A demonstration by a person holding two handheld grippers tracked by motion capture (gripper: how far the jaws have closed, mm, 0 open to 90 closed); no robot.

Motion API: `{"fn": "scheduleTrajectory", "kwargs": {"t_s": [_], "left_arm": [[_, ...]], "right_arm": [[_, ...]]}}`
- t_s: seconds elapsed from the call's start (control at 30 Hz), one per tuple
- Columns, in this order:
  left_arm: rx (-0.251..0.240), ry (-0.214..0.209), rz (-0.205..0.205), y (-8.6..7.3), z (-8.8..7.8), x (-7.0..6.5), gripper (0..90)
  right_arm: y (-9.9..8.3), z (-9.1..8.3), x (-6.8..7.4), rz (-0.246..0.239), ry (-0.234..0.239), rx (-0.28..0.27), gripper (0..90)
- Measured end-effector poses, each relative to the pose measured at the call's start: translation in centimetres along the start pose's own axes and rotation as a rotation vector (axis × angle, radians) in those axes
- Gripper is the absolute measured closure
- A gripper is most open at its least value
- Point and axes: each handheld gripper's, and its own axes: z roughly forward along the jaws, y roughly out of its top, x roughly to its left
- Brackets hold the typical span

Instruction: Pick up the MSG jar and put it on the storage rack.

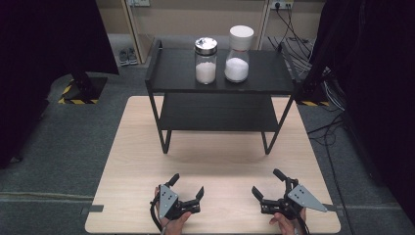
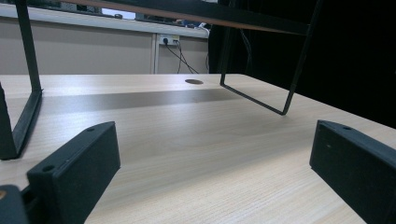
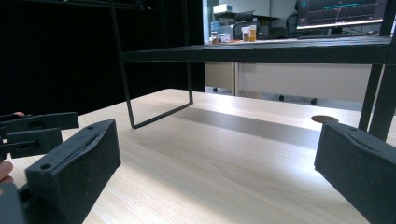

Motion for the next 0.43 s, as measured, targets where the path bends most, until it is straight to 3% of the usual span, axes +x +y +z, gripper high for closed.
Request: {"fn": "scheduleTrajectory", "kwargs": {"t_s": [0.43], "left_arm": [[0.003, -0.006, 0.005, 0.04, 0.03, 0.03, 0.9]], "right_arm": [[-0.03, -0.55, 0.25, 0.001, -0.020, -0.002, 0.4]]}}
